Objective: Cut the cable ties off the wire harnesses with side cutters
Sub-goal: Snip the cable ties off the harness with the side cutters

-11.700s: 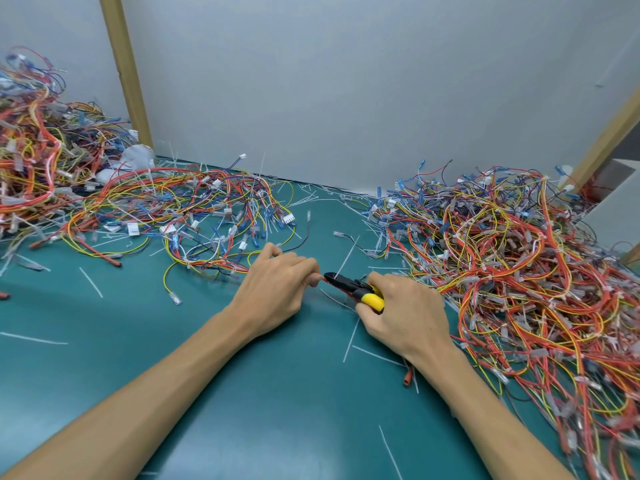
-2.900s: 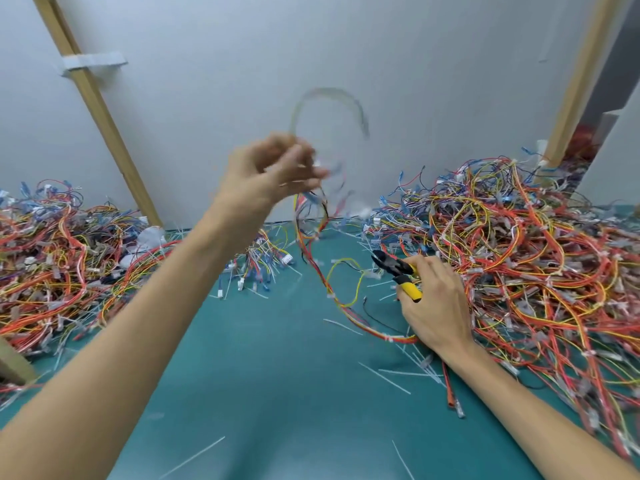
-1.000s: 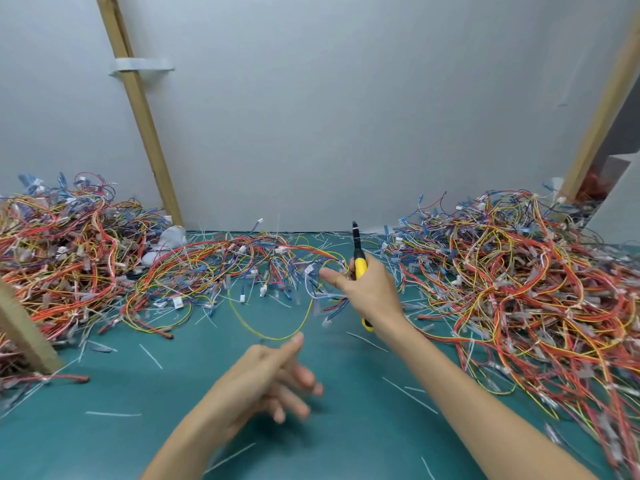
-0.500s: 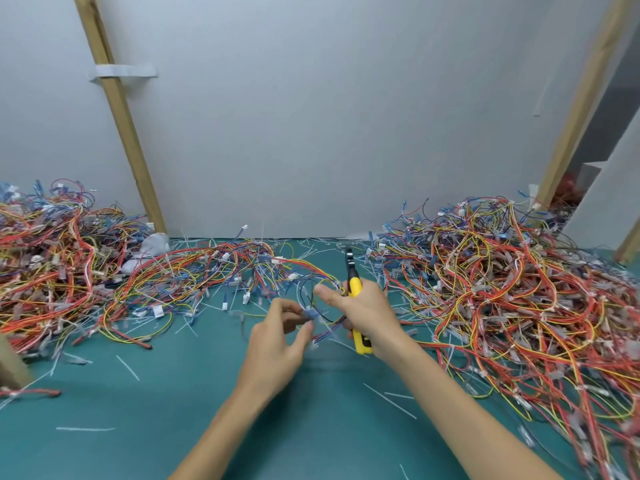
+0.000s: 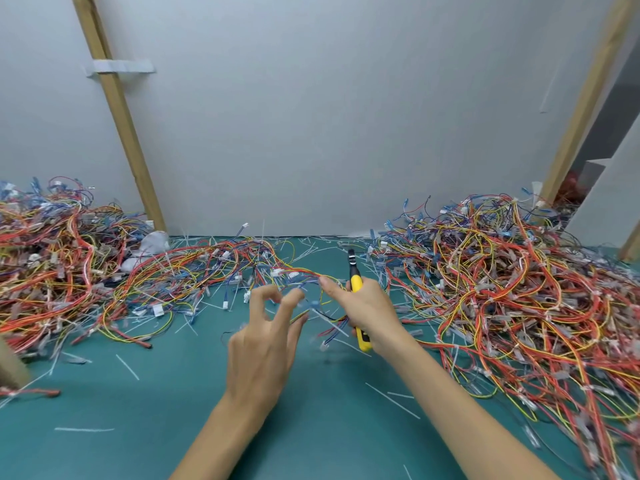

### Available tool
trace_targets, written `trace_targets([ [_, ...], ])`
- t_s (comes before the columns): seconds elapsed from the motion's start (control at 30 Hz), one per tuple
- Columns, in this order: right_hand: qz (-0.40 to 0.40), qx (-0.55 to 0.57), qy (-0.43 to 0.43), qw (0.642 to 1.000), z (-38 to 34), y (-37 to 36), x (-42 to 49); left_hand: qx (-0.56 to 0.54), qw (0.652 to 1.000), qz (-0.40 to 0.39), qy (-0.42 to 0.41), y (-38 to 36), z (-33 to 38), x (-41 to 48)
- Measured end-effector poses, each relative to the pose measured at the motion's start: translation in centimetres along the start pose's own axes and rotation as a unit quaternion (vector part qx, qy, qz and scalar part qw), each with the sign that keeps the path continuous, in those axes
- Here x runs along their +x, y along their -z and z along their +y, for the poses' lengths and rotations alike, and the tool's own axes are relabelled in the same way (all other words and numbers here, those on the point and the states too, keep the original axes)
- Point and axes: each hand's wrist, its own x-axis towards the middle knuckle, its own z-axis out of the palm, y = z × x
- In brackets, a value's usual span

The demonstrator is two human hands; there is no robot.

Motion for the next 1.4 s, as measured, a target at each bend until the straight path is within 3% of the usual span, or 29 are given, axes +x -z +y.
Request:
trace_targets([
  [0.17,0.000,-0.012,0.002,1.000,0.2,-0.4,-0.3,0.032,0.998,-0.032,-0.033,-0.4,-0.4,-0.1],
  [0.4,-0.019,-0.131,0.023,0.991,0.9,-0.1,-0.7,-0.109,0.990,-0.063,0.057,-0.7,-0.5,-0.4],
  [0.63,-0.039,-0.292,0.053,0.954,1.8,0.4,-0.1,-0.323,0.920,-0.125,0.187,-1.5,-0.2,-0.8],
  [0.87,-0.080,-0.346,0.053,0.933,2.9,1.0,0.4,-0.376,0.864,-0.178,0.284,-2.0,-0.3,-1.2],
  [0.97,-0.082,-0.358,0.113,0.923,3.6,1.6,-0.1,-0.411,0.827,-0.214,0.318,-2.1,-0.4,-1.3],
  [1.03,-0.043,-0.356,0.175,0.917,4.0,2.3,-0.9,-0.426,0.812,-0.221,0.333,-2.3,-0.4,-1.4],
  [1.17,0.102,-0.394,0.285,0.868,3.9,4.7,-2.6,-0.425,0.806,-0.200,0.360,-2.7,-0.6,-1.4],
  [1.4,-0.037,-0.458,0.222,0.860,4.1,4.7,-6.0,-0.401,0.828,-0.202,0.335,-3.0,-0.4,-1.4],
])
